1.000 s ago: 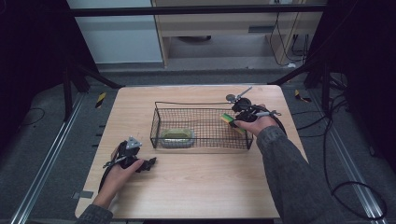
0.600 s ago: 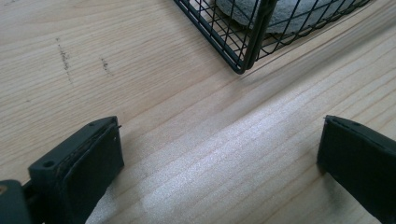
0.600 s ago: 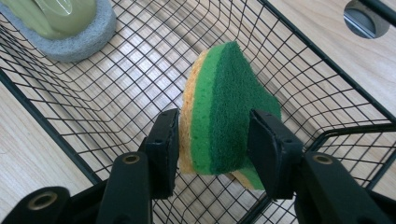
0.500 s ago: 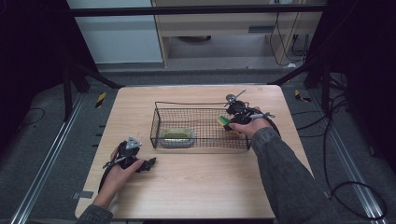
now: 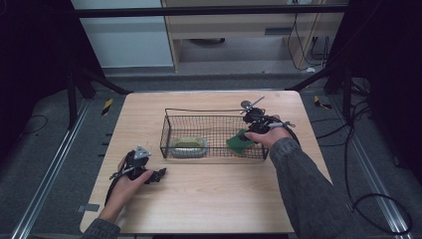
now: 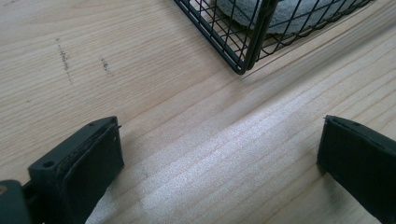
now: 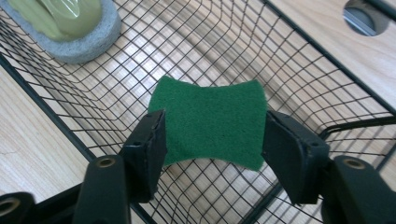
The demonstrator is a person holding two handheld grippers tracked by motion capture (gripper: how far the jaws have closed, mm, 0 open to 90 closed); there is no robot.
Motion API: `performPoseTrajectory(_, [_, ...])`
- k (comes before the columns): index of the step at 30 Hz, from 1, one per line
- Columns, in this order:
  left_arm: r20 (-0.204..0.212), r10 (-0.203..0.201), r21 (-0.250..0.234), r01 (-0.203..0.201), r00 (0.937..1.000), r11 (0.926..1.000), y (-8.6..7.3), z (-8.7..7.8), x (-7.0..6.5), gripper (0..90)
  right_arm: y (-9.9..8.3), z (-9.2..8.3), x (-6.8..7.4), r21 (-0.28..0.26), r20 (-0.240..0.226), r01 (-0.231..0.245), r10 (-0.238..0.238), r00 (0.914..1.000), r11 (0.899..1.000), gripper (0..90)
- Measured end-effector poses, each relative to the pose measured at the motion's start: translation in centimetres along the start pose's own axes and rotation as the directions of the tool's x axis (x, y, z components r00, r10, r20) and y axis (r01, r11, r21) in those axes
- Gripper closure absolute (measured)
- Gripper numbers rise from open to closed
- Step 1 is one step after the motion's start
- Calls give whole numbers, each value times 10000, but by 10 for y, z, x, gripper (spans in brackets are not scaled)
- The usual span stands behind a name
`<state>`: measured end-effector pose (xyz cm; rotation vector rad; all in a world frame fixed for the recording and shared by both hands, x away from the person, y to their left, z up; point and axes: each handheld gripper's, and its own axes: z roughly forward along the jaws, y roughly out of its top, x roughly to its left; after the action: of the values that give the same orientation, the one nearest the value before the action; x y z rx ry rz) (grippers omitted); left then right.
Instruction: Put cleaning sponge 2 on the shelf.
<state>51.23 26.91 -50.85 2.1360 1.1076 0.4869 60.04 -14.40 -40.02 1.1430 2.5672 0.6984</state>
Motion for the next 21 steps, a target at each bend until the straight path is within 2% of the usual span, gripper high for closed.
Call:
performPoseTrajectory(4, [3, 4, -1, -4, 10000, 10000, 0, 0, 0, 0, -4, -6, -3, -273, 210, -92, 98, 9997, 9996, 316])
performPoseTrajectory(12, [9, 12, -4, -12, 10000, 10000, 0, 0, 0, 0, -12, -21, -6, -1100, 419, -751, 801, 9959, 9911, 97])
performPoseTrajectory(17, [16, 22, 0, -22, 10000, 10000, 0, 0, 0, 0, -20, -31, -10, -1565, 808, -779, 913, 9925, 9846, 64])
performPoseTrajectory(21, [16, 23, -1, -23, 10000, 10000, 0, 0, 0, 0, -27, -38, -15, -1833, 1120, -960, 1178, 9867, 9784, 61])
